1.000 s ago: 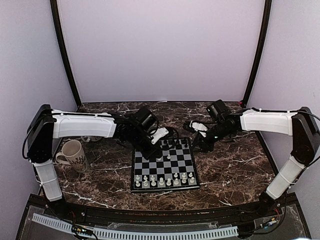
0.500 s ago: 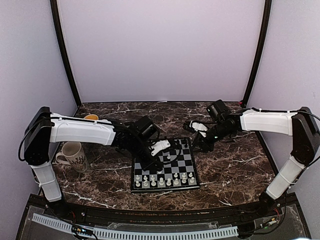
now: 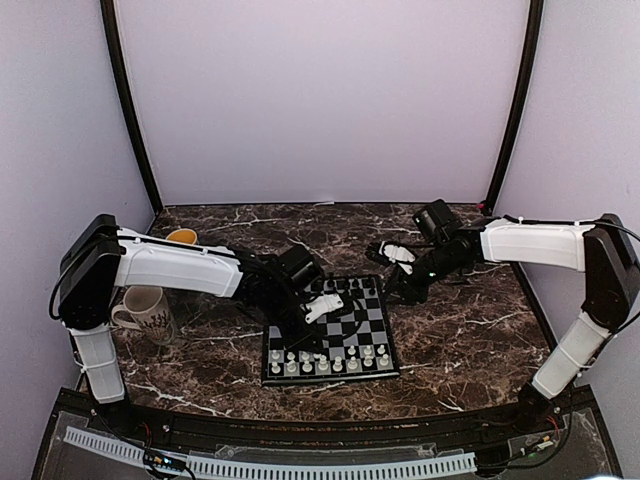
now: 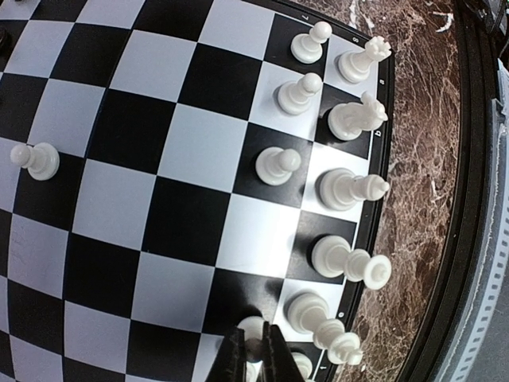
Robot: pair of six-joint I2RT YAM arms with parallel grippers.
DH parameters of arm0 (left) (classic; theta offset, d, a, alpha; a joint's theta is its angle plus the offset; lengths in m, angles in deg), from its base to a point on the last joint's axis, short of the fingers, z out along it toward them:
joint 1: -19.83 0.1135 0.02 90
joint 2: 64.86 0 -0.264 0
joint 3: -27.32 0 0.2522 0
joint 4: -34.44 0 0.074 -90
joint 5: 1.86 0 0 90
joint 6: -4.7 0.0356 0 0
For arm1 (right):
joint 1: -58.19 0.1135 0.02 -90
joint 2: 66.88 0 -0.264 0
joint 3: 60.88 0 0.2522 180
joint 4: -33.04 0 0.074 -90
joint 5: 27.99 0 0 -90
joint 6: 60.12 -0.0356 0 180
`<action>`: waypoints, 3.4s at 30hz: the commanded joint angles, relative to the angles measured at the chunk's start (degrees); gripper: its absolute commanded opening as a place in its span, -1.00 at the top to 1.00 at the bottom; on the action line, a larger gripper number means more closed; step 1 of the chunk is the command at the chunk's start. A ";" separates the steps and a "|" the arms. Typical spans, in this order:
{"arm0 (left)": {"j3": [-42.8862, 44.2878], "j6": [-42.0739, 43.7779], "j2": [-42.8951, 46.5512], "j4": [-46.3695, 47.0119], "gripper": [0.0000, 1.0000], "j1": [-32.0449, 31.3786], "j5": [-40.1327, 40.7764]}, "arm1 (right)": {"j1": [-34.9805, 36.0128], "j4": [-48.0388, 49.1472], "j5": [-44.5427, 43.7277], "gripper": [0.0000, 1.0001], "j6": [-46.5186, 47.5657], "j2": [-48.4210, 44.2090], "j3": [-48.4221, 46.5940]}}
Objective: Set up the chess pieces on the board
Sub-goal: Place the pawn on d2, then pick up the pawn from the chessboard, then place the pawn at e2.
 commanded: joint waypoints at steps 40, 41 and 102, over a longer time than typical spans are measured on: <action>5.65 0.85 8.93 -2.62 0.35 0.02 3.65 | 0.34 -3.26 2.39 0.21 -2.35 2.29 -6.43; 5.47 0.85 10.27 -1.99 0.32 1.05 3.71 | 0.38 -4.30 3.03 0.21 -2.39 2.78 -7.71; -6.74 -8.16 21.24 13.97 0.17 19.80 14.05 | 18.79 -15.77 -1.68 0.85 1.24 21.06 -23.49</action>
